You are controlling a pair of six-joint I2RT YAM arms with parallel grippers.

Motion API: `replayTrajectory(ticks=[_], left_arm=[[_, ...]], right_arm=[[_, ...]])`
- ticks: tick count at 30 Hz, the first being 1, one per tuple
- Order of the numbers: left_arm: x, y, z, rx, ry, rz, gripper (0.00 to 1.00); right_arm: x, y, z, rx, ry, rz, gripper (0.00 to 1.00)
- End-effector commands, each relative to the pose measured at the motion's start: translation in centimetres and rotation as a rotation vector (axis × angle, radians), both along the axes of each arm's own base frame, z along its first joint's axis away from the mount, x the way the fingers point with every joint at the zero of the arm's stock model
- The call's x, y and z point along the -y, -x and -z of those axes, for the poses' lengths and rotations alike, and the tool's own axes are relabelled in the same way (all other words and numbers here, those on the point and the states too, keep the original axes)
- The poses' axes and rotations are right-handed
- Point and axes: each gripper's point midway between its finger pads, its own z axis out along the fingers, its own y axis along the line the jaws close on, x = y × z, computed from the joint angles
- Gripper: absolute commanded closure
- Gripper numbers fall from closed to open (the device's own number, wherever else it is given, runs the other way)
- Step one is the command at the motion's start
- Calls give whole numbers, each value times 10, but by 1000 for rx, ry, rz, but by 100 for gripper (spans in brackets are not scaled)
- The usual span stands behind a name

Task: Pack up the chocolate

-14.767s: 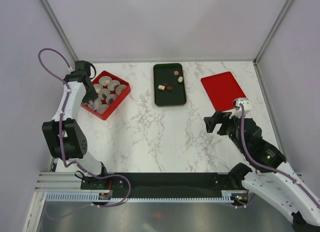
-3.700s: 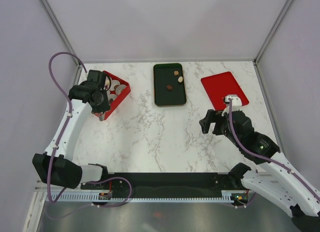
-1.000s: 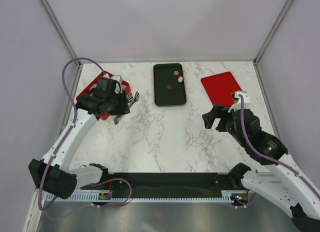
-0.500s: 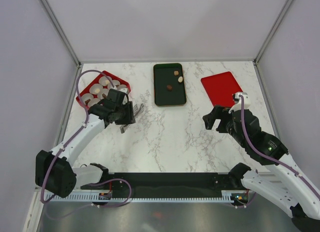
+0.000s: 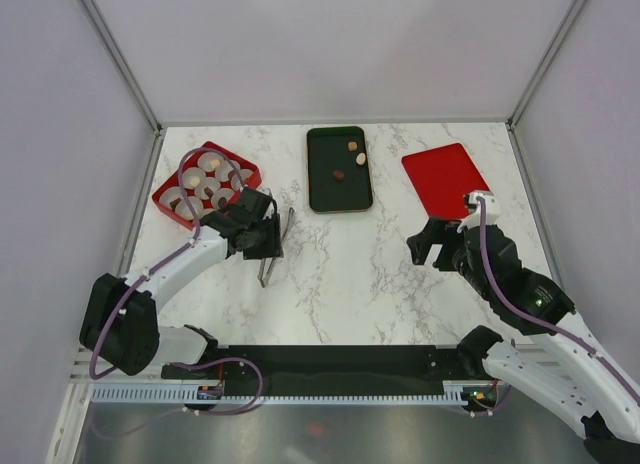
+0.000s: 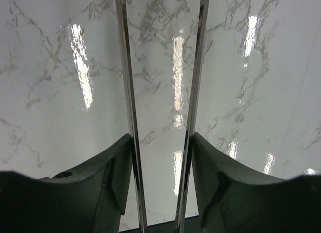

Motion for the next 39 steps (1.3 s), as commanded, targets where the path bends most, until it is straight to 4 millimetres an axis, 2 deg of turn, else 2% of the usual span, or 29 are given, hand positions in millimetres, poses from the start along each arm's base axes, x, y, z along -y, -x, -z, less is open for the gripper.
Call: replayTrajectory(ticks=[1, 8, 14, 23, 27, 31, 36, 37, 38, 39], left_arm=[[3, -4, -1, 39, 11, -63, 44], [6, 15, 24, -26, -1, -83, 41], [17, 18, 27, -34, 11, -78, 40], [26, 25, 42, -78, -9, -88, 37], [31, 20, 39, -67, 0, -86, 35], [36, 17, 35, -63, 13, -71, 27], [40, 16, 30, -67, 31, -67, 21], [41, 16, 29, -68, 33, -64, 7], [41, 16, 27, -67, 32, -61, 1], [42, 14, 25, -60, 34, -63, 0]], right_arm=[[4, -2, 0, 24, 13, 13, 4], [1, -2, 4, 5, 11, 8, 5], [0, -2, 8, -16, -2, 18, 5], [2, 2, 15, -38, 1, 27, 5], [2, 1, 16, -42, 0, 28, 5], [1, -1, 18, -53, 11, 29, 5], [2, -4, 10, -41, 23, 40, 5], [3, -5, 10, -44, 32, 47, 5], [3, -6, 4, -40, 27, 51, 5], [4, -5, 4, -48, 35, 52, 6]])
